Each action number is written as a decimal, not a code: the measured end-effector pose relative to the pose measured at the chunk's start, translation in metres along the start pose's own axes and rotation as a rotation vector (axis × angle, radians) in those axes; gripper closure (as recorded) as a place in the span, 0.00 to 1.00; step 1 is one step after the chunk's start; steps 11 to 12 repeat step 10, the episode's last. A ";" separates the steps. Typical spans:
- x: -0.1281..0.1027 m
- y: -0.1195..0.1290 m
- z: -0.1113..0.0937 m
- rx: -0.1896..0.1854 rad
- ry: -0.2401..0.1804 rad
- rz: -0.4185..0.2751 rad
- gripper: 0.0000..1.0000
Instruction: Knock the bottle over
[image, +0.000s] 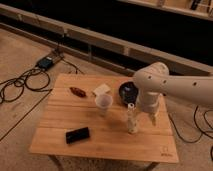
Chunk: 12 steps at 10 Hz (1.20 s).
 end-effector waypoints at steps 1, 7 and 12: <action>-0.003 0.004 -0.001 -0.002 -0.004 -0.006 0.35; -0.004 0.010 -0.001 -0.014 -0.006 -0.022 0.35; -0.004 0.010 -0.001 -0.014 -0.006 -0.022 0.35</action>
